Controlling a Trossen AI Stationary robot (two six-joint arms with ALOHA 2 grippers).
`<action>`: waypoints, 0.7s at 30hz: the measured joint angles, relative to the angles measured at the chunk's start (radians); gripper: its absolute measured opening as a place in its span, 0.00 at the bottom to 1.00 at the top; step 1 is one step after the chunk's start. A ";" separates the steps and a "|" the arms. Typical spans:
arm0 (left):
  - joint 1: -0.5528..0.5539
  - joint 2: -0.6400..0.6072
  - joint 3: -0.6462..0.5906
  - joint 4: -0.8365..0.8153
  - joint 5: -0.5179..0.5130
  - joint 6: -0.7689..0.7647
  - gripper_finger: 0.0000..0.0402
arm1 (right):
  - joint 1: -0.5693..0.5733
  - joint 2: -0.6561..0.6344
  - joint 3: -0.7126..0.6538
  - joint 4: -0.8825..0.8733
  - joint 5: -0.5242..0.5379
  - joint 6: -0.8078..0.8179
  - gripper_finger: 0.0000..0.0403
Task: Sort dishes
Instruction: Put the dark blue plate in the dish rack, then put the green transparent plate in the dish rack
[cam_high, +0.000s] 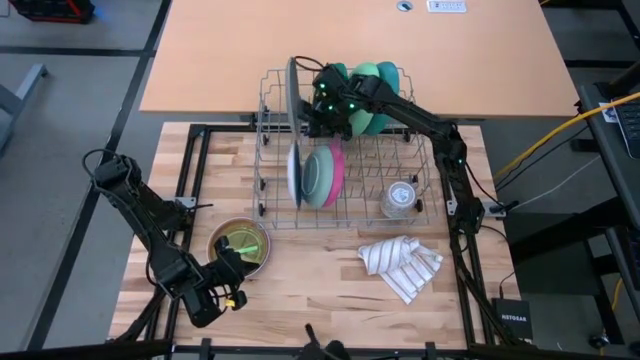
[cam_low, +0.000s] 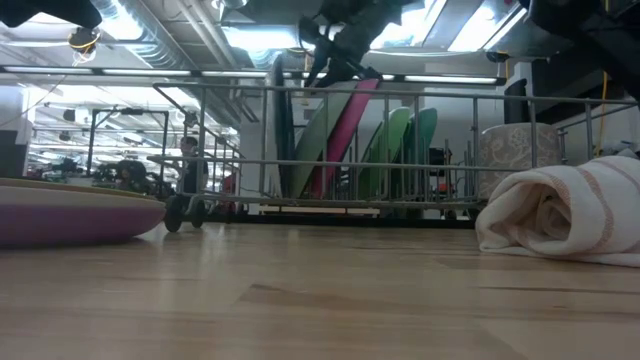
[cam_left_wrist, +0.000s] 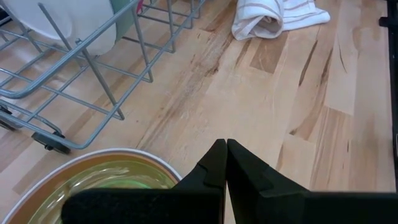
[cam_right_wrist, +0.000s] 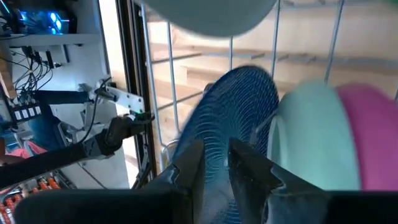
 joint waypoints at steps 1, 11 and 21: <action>0.000 0.000 0.000 0.000 0.000 0.004 0.00 | -0.007 0.000 0.000 0.000 0.000 -0.014 0.18; -0.011 0.000 0.000 -0.001 0.000 0.015 0.00 | -0.067 -0.001 0.000 0.000 0.000 -0.087 0.18; -0.010 0.000 0.000 0.000 0.000 -0.031 0.00 | -0.085 -0.066 0.038 0.048 -0.063 -0.131 0.18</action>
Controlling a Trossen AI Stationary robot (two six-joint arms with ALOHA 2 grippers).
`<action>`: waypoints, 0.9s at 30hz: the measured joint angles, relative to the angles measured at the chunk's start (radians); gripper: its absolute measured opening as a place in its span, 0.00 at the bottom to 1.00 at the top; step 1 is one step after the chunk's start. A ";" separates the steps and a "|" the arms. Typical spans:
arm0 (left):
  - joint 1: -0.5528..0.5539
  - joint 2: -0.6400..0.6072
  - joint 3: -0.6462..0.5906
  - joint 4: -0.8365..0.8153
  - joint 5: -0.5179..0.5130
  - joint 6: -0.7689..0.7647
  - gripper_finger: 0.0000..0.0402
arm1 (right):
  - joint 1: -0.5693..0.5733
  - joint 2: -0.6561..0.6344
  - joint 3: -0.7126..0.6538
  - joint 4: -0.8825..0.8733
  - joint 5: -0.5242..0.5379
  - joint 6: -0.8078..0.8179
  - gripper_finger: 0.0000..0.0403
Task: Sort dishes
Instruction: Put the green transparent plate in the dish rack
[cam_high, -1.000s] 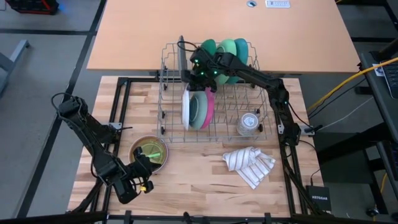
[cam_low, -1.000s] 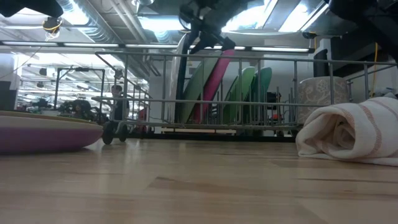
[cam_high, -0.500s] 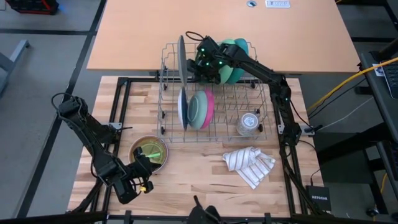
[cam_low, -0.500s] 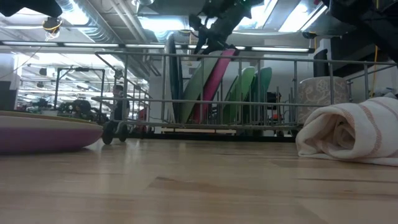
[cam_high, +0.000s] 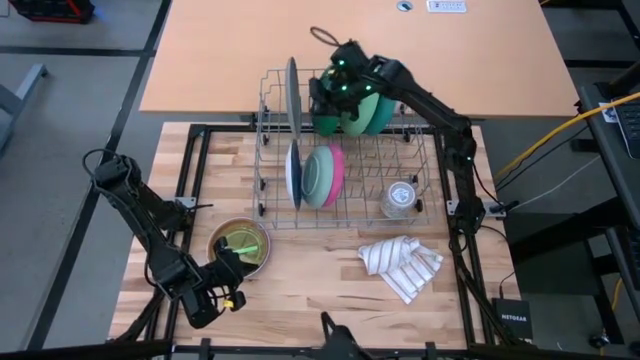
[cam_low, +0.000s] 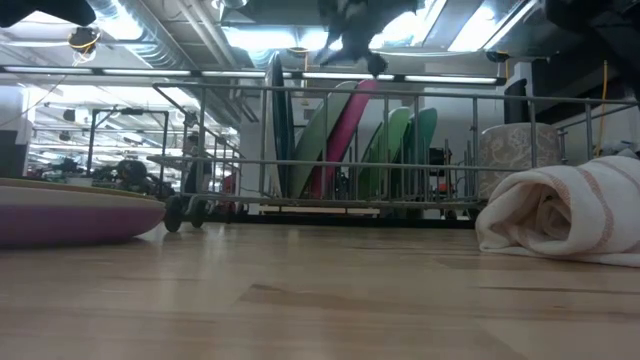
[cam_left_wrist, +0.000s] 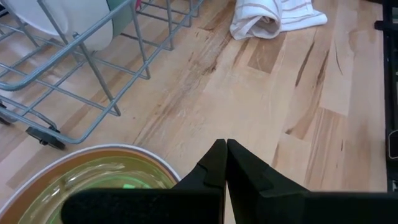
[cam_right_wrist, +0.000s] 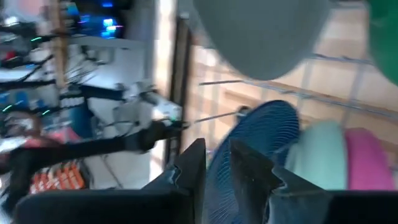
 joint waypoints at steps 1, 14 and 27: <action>0.000 0.000 0.000 0.000 0.000 -0.001 0.00 | 0.001 -0.015 0.002 0.009 -0.006 -0.013 0.18; 0.000 0.000 0.000 0.001 0.199 0.051 0.00 | 0.221 -0.248 0.003 -0.031 0.002 -0.163 0.18; 0.002 0.000 0.000 0.001 0.311 0.007 0.12 | 0.734 -0.258 -0.054 -0.483 0.474 -0.320 0.18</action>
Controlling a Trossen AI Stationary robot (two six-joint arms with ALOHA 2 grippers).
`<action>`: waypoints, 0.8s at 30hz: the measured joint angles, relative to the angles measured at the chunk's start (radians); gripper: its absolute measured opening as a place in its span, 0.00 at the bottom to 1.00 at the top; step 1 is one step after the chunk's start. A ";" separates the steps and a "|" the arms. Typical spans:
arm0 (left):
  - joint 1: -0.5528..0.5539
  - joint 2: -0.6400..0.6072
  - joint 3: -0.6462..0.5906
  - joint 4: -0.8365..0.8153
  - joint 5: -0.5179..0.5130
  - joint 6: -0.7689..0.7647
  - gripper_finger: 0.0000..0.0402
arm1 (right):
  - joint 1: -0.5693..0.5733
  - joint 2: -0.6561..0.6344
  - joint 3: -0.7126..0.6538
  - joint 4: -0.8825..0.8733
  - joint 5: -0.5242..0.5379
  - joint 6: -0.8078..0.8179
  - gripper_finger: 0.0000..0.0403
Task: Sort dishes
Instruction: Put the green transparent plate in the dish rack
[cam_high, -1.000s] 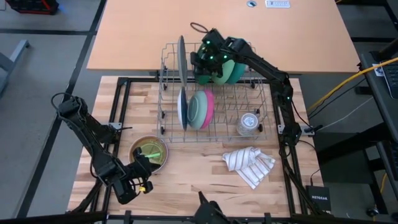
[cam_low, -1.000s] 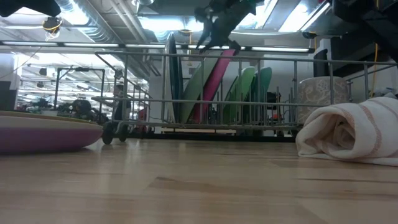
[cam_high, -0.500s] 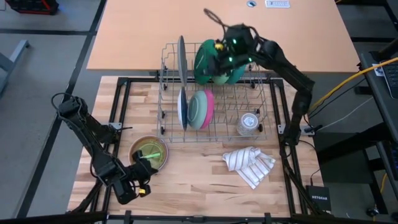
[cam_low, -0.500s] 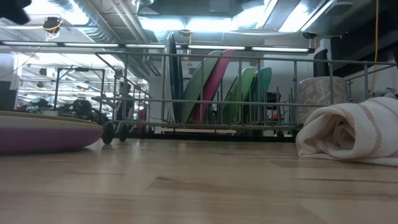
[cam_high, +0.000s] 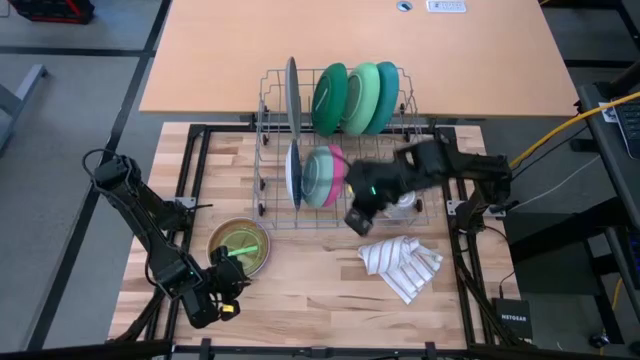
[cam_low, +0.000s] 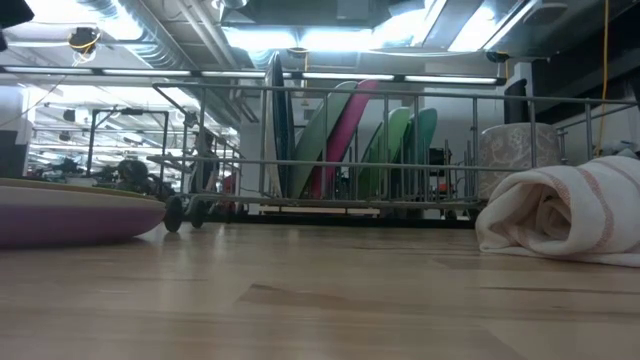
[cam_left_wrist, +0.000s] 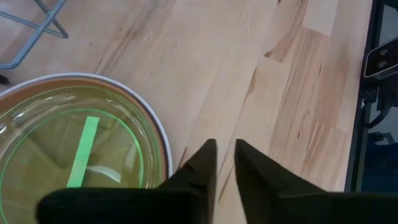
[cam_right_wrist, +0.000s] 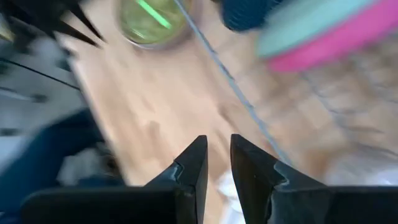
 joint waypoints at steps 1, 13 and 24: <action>0.003 0.000 0.000 0.000 0.000 0.003 0.15 | 0.030 -0.002 -0.012 -0.029 0.047 0.010 0.18; 0.027 0.000 0.000 -0.014 0.000 0.313 0.35 | 0.285 -0.001 -0.352 -0.033 0.325 0.188 0.18; 0.026 0.000 0.000 -0.282 0.077 0.306 0.35 | 0.307 -0.001 -0.778 0.383 0.364 0.280 0.18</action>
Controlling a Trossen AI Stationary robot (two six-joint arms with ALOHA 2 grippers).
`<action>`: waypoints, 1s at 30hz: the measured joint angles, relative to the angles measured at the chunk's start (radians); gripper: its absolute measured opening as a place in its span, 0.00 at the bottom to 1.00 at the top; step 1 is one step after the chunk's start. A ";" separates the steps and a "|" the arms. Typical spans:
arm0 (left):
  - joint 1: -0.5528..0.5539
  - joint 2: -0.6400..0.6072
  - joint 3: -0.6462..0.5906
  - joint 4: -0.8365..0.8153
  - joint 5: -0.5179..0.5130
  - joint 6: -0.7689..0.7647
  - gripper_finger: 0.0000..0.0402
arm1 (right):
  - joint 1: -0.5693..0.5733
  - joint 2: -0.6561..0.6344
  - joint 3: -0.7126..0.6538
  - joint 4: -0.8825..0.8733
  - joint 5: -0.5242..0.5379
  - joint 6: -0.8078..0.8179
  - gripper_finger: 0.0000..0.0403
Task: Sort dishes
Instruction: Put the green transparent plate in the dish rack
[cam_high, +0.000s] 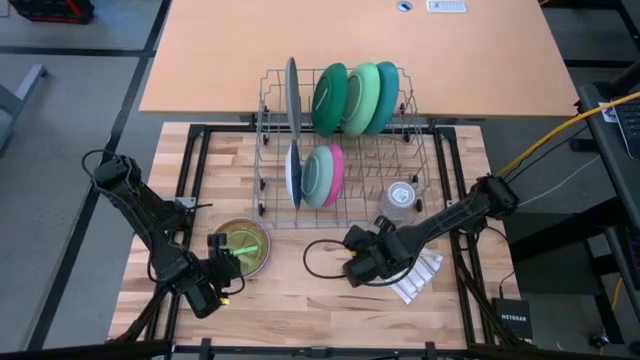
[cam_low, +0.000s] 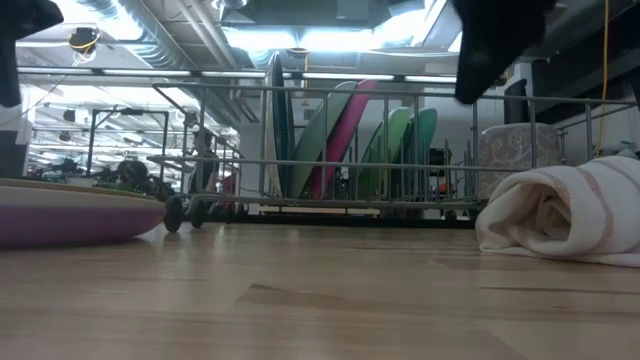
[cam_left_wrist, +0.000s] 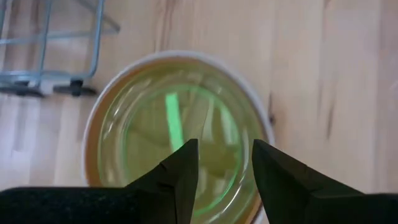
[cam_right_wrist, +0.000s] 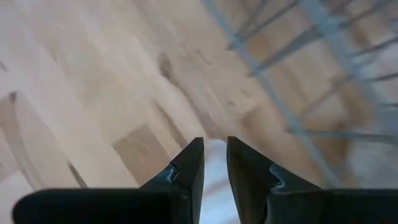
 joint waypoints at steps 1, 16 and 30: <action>0.000 0.000 0.000 -0.021 0.013 0.001 0.35 | 0.000 0.000 -0.027 0.047 -0.003 -0.001 0.18; 0.000 0.000 0.000 -0.154 0.204 0.111 0.35 | 0.001 0.000 -0.125 0.356 -0.123 0.001 0.18; 0.000 0.096 0.000 -0.164 0.211 0.174 0.35 | 0.001 0.000 -0.125 0.457 -0.126 -0.024 0.18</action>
